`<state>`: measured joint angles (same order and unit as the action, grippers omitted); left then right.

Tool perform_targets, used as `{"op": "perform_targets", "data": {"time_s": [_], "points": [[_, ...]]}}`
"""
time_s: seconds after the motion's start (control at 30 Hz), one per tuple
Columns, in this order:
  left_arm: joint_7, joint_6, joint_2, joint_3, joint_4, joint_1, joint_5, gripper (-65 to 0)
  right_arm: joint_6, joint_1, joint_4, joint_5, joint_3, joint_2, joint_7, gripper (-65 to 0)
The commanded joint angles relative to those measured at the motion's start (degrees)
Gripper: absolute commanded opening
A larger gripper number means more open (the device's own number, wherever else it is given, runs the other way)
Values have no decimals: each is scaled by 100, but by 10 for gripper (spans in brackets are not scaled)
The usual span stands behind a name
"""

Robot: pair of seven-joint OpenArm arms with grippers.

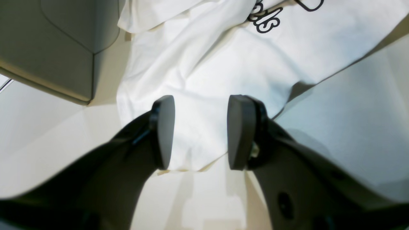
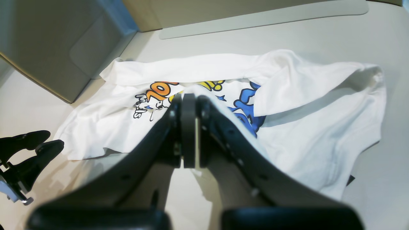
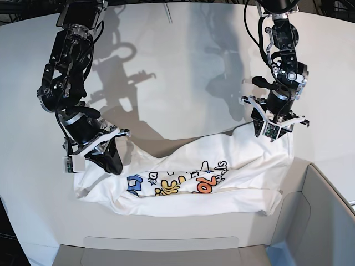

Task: Layout the t-shirt on the table in an organized manner, then fold the t-shirt properly
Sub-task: 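Grasp the shirt edge near the left gripper with the left gripper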

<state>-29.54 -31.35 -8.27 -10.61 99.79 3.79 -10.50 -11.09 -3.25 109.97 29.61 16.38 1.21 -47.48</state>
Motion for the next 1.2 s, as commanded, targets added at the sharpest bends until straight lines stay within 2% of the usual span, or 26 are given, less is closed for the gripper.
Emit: {"op": "perform_targets", "data": {"time_s": [0.0, 0.1, 0.17, 0.27, 0.37, 0.43, 0.5, 0.53, 0.63, 0.77, 0.9, 0.97, 1.07, 1.17], "points": [[101, 45, -47, -51, 109, -102, 26, -432, -29, -84, 93, 42, 1, 6, 173, -650], [66, 247, 93, -701, 4, -190, 96, -438, -29, -75, 93, 42, 1, 15, 173, -650], [-110, 458, 454, -1370, -234, -577, 219, -421, -29, -67, 93, 42, 1, 15, 173, -650], [-549, 432, 647, -2521, -533, -1324, 246, -338, -29, -14, 58, 42, -7, 15, 173, -650], [-1288, 72, 638, -3049, -708, -1808, 246, -278, -29, 12, 58, 42, -7, 15, 173, -650], [-1859, -254, 515, -3119, -796, -1975, 246, -278, -29, 21, 49, 33, -7, 15, 173, -650], [-2369, -781, 471, -3154, -919, -2089, 255, -278, -29, 48, 49, 33, -7, 24, 173, -650], [-2580, -865, 471, -3189, -1007, -2124, 255, -278, -29, 56, 49, 33, -7, 24, 173, -650], [-3037, -865, 471, -3620, -1350, -2300, 255, -279, -29, 83, 49, 33, -16, 24, 173, -650], [-3090, -865, 427, -4306, -2115, -2599, 255, -279, -29, 100, 49, 33, 1, 24, 173, -650], [-2993, -865, 181, -4447, -2713, -2757, 255, -279, -29, 162, 66, 33, 1, 24, 173, -650], [-3055, -865, 181, -4455, -2783, -2757, 255, -279, -29, 162, 66, 33, 1, 24, 173, -650], [-3266, -865, 181, -4534, -2722, -2757, 255, -279, -29, 171, 66, 33, 1, 24, 173, -650], [-3565, -865, 181, -4921, -2695, -2766, 255, -279, -29, 171, 58, 33, 1, 24, 173, -650]]}}
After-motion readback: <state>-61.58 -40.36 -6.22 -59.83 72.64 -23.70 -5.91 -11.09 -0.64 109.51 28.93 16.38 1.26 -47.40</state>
